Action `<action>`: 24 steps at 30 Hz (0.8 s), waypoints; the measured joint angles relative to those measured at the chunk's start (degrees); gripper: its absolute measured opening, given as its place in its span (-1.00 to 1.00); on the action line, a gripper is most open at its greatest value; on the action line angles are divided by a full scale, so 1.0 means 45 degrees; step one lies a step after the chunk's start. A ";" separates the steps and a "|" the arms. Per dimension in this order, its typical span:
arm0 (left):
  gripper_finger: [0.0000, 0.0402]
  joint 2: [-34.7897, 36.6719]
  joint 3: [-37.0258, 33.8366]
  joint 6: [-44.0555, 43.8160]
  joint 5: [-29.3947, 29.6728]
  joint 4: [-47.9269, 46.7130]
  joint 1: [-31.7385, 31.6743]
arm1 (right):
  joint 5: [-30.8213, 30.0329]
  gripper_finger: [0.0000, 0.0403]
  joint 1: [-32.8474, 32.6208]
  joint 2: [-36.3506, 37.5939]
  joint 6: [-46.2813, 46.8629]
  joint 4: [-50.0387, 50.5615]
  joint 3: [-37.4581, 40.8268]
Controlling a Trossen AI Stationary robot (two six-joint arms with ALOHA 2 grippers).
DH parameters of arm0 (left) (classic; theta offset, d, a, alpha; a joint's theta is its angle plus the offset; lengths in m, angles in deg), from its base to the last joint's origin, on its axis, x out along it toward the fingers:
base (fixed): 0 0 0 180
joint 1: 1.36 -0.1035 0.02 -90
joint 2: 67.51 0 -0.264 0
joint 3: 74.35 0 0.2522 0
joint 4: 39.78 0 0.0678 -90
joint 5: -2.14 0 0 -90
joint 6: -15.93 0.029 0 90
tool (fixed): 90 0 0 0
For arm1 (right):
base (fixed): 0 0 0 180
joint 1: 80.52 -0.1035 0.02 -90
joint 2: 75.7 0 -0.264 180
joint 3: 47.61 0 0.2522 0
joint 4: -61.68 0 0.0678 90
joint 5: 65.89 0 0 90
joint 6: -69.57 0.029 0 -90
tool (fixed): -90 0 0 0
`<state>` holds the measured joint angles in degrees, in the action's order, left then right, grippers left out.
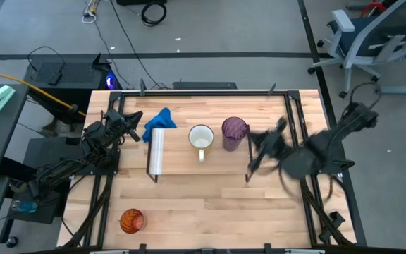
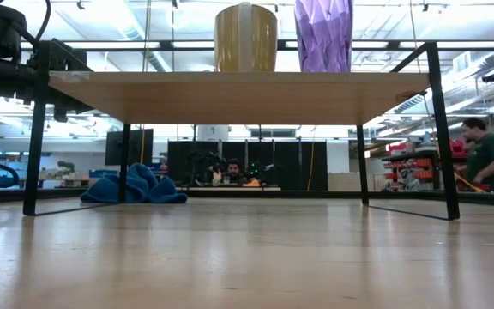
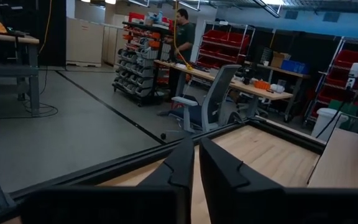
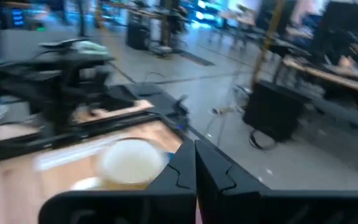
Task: Stack small to large cups/mugs on shelf
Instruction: Put the yellow cup on the shelf, then adjust the violet cup on the shelf
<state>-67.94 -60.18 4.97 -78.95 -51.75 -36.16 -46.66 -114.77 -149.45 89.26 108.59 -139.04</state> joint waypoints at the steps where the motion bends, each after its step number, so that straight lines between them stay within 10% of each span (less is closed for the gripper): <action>1: -0.85 0.0000 0.0000 0.0000 -0.0003 0.0000 0.0001 | 0.0008 -1.00 0.0228 0.0512 0.0535 0.0831 0.0000; 9: -0.82 0.0000 -0.0005 0.0049 0.0005 0.0013 -0.0002 | 0.1494 -1.00 0.3447 0.2704 0.2688 0.4177 0.0435; 24: -0.85 0.0000 -0.0005 0.0361 0.0005 0.0024 -0.0002 | 0.7334 -1.00 1.1324 0.1037 0.1018 0.3339 0.0476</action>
<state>-67.94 -60.20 6.60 -78.93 -51.65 -36.17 -13.66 -63.81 -144.78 93.84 123.61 -136.90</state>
